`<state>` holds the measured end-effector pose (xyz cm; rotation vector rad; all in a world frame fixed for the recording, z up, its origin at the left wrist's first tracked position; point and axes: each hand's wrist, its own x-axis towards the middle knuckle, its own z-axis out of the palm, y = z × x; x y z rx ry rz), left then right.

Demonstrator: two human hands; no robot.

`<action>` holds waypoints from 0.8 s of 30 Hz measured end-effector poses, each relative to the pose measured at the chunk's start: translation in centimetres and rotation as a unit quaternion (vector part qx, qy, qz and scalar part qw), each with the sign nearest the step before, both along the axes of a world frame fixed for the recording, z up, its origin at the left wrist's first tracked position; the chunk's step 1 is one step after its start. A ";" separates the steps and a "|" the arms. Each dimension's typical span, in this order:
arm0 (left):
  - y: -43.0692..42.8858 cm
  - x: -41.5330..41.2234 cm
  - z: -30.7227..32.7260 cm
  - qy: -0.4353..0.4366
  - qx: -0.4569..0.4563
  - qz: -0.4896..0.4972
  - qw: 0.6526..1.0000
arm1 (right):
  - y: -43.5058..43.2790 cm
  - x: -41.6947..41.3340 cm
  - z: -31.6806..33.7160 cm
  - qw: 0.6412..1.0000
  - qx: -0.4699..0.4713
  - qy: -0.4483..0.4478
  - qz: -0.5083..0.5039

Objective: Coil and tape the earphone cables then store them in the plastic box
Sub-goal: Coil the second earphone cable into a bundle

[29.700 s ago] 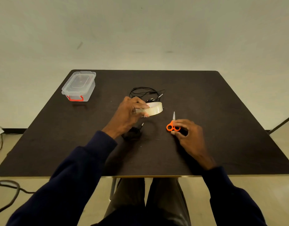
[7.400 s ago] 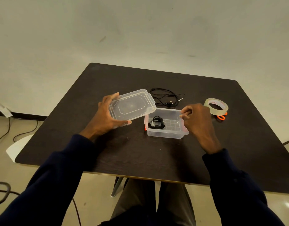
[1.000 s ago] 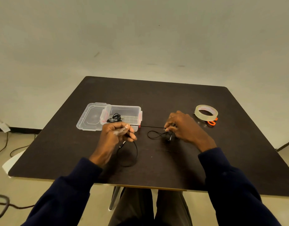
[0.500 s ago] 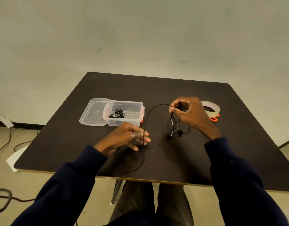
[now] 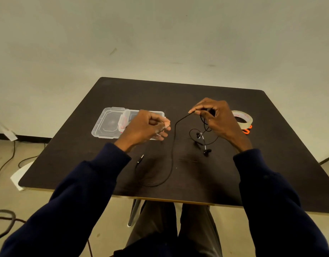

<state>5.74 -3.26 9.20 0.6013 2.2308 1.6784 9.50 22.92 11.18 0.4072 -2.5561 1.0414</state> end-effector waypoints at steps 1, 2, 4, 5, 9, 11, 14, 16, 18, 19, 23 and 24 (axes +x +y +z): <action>0.4 0.0 -0.1 0.001 0.033 0.016 0.999 | -0.5 0.0 -0.1 1.000 -0.002 -0.005 0.013; 0.9 0.1 -0.3 0.002 0.061 0.027 0.998 | -1.0 0.1 -0.3 1.000 -0.005 -0.011 0.026; 1.6 0.4 -0.9 0.004 0.098 0.038 0.994 | -2.2 0.3 -0.9 0.999 -0.012 -0.017 0.037; 1.7 0.5 -1.2 0.007 0.107 0.043 0.993 | -2.7 0.5 -1.2 0.999 -0.021 -0.016 0.034; 1.6 1.3 -2.0 0.016 0.126 0.061 0.990 | -3.8 0.7 -1.9 0.997 -0.049 -0.022 0.054; 1.2 1.6 -2.1 0.029 0.132 0.061 0.989 | -3.9 0.6 -2.4 0.998 -0.008 -0.040 0.055; 0.0 1.8 -2.3 0.019 0.138 0.076 0.987 | -3.2 0.6 -3.0 0.996 0.071 -0.051 0.029; -1.1 2.0 -2.7 -0.029 0.147 0.081 0.985 | -2.4 0.7 -3.1 0.991 0.119 -0.055 0.009; -2.3 2.4 -3.3 -0.063 0.136 0.084 0.985 | -1.8 0.8 -3.2 0.985 0.156 -0.070 -0.015; -2.8 2.6 -3.6 -0.063 0.110 0.078 0.989 | -1.6 1.0 -3.2 0.983 0.167 -0.076 -0.025; -3.4 3.4 -4.7 0.028 -0.109 0.057 0.992 | -2.3 1.4 -3.4 0.983 0.171 -0.067 -0.003; -3.2 3.5 -4.7 0.045 -0.121 0.062 0.990 | -2.8 1.5 -3.4 0.983 0.166 -0.076 0.006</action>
